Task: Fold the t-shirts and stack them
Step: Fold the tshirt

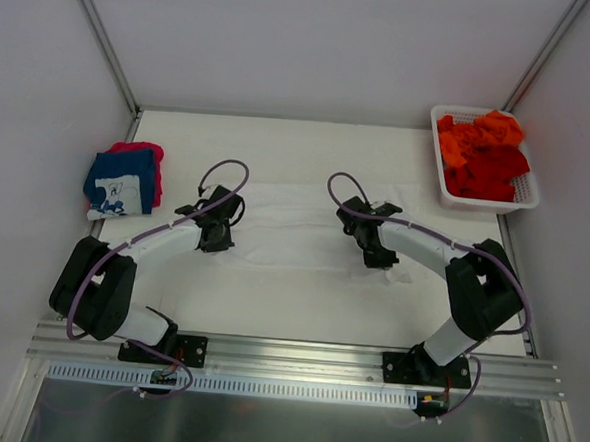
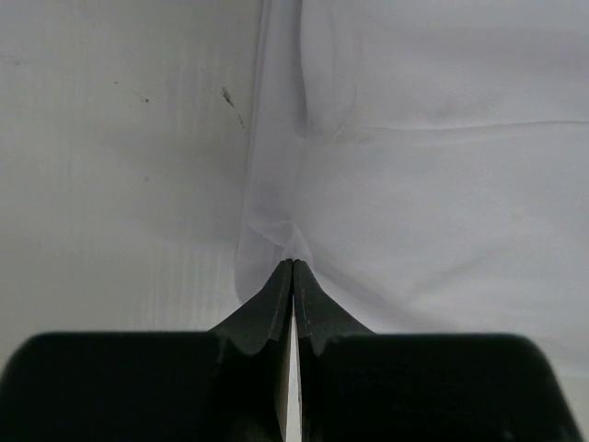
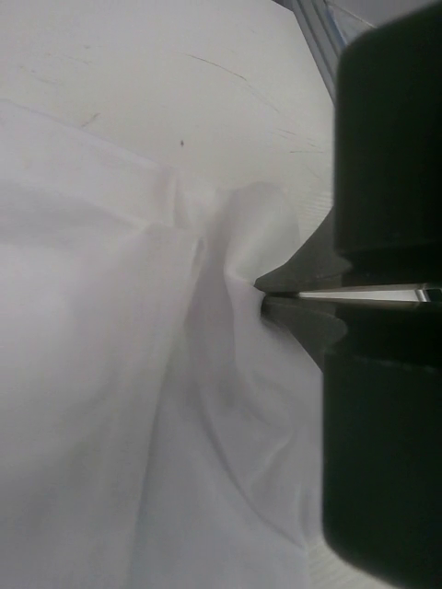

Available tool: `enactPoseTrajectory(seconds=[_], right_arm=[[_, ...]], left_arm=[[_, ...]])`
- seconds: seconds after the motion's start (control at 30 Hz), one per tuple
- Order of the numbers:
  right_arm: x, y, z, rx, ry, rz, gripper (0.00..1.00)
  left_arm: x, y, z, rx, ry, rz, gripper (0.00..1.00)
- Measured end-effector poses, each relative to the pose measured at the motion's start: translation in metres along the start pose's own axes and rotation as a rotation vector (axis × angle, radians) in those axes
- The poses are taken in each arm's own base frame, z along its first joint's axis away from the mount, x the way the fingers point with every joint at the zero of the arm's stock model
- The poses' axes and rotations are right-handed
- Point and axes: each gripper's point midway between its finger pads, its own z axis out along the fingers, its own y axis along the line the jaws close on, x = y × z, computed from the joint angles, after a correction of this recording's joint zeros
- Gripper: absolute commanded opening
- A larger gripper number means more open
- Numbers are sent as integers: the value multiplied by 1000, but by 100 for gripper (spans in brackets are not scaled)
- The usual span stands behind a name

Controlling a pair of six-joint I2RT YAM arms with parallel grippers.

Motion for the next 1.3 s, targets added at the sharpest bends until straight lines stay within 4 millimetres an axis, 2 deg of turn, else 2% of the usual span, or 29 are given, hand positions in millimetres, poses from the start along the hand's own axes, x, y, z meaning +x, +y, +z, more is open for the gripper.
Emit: enactPoseTrajectory(seconds=[0.2, 0.37, 0.47, 0.73, 0.93, 1.1, 1.3], right_arm=[[-26, 5, 20, 23, 33, -26, 0], [-51, 9, 31, 22, 42, -34, 0], [-66, 9, 31, 9, 30, -29, 0], [-118, 3, 20, -16, -34, -8, 0], [-141, -2, 23, -15, -40, -18, 0], [-160, -7, 34, -4, -27, -30, 0], [-177, -8, 46, -4, -12, -49, 0]], left_arm=[[-2, 14, 5, -50, 17, -23, 0], [-15, 25, 7, -76, 15, -74, 0], [-22, 29, 7, -84, 10, -94, 0], [-44, 22, 8, -77, 0, -92, 0], [-48, 17, 19, -91, 29, -83, 0], [-50, 12, 29, -95, 62, -79, 0], [-65, 9, 29, -88, 53, -91, 0]])
